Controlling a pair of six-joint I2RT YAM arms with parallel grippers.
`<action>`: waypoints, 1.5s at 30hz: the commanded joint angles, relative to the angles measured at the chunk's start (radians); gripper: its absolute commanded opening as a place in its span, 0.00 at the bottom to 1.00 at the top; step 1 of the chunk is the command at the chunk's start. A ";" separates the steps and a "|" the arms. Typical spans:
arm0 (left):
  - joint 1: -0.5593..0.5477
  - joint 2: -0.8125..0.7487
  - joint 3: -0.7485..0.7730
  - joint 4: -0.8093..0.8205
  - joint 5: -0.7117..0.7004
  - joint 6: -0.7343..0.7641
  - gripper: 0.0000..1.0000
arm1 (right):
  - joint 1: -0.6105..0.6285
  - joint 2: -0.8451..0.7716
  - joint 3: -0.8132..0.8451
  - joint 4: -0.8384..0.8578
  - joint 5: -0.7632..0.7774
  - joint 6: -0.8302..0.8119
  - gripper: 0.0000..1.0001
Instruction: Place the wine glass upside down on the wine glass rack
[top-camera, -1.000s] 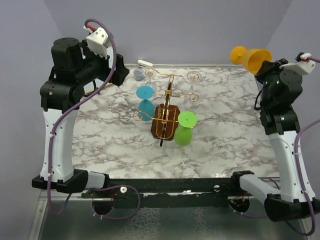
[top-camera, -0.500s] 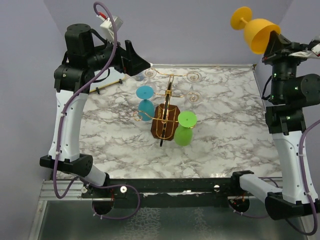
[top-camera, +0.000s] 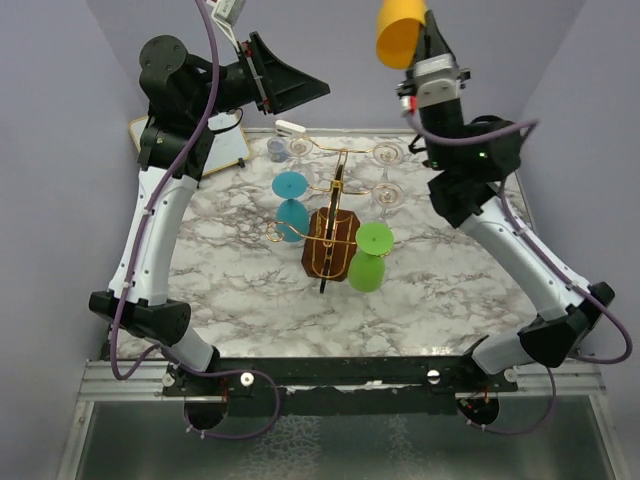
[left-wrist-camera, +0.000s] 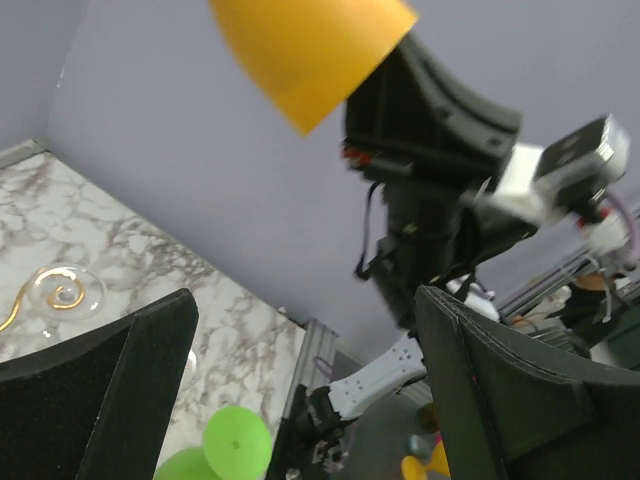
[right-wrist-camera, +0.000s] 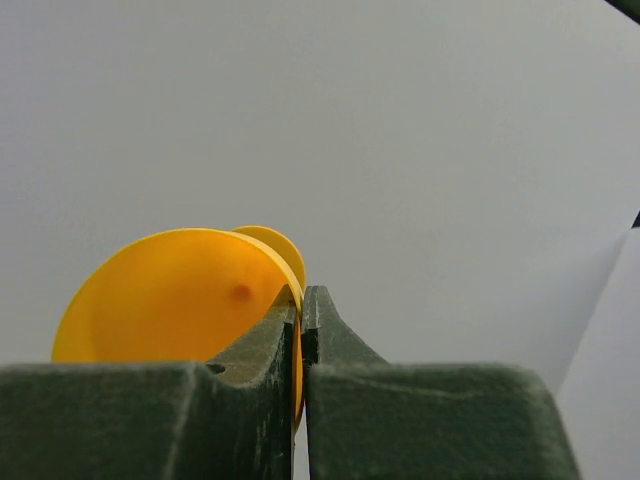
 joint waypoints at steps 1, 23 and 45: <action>0.000 0.021 -0.016 0.194 0.029 -0.236 0.92 | 0.061 0.024 -0.077 0.291 0.053 -0.485 0.01; 0.040 0.019 -0.170 0.278 0.042 -0.374 0.93 | 0.277 -0.269 -0.618 0.321 -0.225 -0.866 0.01; 0.011 0.032 -0.180 0.459 -0.018 -0.517 0.75 | 0.417 -0.061 -0.558 0.345 -0.219 -1.192 0.01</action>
